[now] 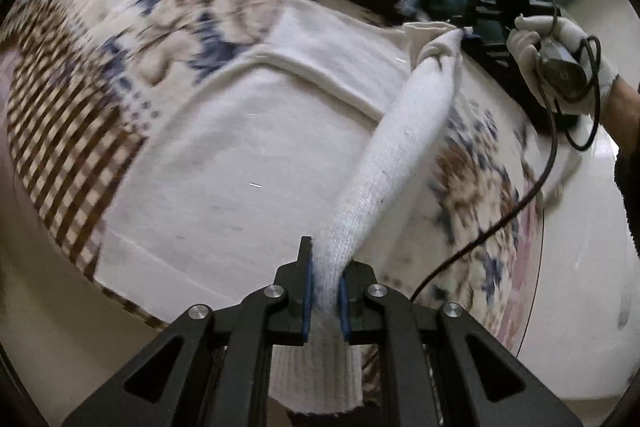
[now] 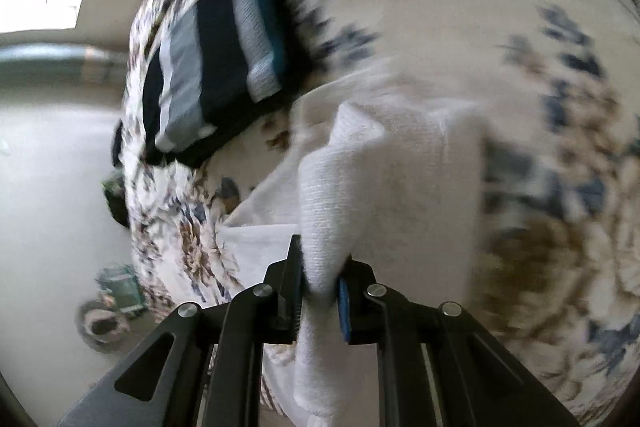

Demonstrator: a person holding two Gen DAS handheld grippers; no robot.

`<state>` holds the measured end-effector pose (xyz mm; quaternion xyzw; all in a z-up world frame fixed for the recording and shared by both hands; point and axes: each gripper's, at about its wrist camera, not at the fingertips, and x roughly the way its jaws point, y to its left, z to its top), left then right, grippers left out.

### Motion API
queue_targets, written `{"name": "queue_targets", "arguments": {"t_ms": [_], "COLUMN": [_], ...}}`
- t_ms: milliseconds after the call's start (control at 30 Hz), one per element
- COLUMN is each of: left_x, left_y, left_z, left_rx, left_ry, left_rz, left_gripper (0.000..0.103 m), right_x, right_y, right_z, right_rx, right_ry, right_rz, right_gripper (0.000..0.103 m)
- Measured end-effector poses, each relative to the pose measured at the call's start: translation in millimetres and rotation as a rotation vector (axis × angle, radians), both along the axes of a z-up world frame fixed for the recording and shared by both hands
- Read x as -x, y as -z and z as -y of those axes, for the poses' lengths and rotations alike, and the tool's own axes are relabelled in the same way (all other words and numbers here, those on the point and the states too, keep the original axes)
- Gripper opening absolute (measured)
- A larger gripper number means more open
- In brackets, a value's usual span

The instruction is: Fold small clothes

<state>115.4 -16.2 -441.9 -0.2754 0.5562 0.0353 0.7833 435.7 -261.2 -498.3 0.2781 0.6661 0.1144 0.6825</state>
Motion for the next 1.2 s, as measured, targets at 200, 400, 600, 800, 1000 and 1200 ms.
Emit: {"name": "queue_targets", "arguments": {"t_ms": [200,400,600,800,1000,1200], "left_x": [5.5,15.4,26.7,-52.9,-230.4,-348.6], "left_y": [56.2,110.3,119.7,81.5,81.5,126.4], "left_z": [-91.8,-146.9,-191.8,-225.9,-198.0,-157.5], "left_rx": [0.172,0.229,0.280,0.254,0.198,0.127], "left_ry": [-0.146,-0.181,-0.184,-0.107,0.084,0.192], "left_rz": [-0.099,-0.208,-0.283,-0.146,0.002,0.003], "left_gripper": [0.008,0.013,0.031,0.051,0.054,0.009], "right_x": [-19.8,-7.0,15.0,33.6,13.4,-31.0], "right_y": [41.3,82.1,86.9,27.5,17.8,63.9], "right_z": [-157.7,-261.0,-281.5,-176.1,-64.4,-5.9], "right_rx": [0.174,0.306,0.016,0.066,0.223,0.166], "right_ry": [-0.121,-0.139,-0.231,-0.172,-0.010,0.121], "right_rz": [-0.043,-0.085,-0.183,-0.028,0.050,0.036], "right_gripper": [0.015,0.021,0.050,0.059,0.059,0.059]}}
